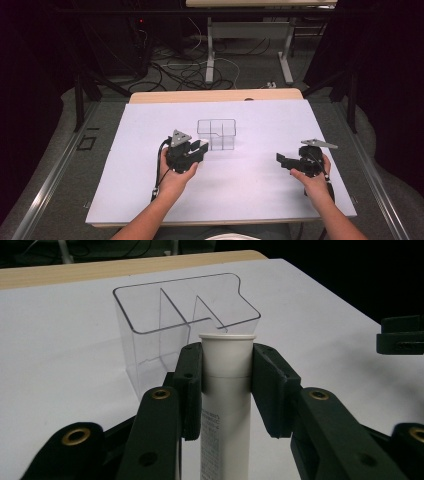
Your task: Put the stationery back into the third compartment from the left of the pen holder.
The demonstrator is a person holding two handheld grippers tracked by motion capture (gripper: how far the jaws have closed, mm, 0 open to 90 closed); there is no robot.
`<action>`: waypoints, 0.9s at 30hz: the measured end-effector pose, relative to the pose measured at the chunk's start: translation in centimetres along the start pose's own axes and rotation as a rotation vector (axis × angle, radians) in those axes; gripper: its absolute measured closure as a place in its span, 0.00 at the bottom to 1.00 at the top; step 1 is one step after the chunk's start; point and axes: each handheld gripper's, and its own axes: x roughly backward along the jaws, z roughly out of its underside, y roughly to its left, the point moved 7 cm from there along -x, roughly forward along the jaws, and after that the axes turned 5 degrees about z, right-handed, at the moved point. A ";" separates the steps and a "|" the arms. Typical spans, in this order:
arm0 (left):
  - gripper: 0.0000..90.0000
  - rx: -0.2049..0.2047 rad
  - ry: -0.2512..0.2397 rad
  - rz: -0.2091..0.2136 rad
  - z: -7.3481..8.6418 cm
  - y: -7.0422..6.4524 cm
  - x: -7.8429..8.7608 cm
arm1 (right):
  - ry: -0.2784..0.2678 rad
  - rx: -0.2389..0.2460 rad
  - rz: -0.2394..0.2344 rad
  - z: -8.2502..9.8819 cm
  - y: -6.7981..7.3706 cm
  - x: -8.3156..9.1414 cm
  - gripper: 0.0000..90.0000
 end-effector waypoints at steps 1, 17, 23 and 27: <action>0.74 0.000 -0.004 0.003 -0.1 -0.1 -0.1 | -0.001 0.004 0.001 0.0 0.0 0.0 0.09; 0.74 0.050 -0.039 0.113 -1.4 -2.0 -0.5 | -0.061 0.106 -0.263 -1.9 6.2 2.3 0.38; 0.74 0.066 -0.049 0.144 -1.5 -2.3 -0.2 | -0.079 0.142 -0.379 -2.7 9.9 3.2 0.40; 0.74 0.056 -0.057 0.145 -1.8 -2.1 -0.5 | -0.106 0.140 -0.445 -3.1 11.6 2.7 0.40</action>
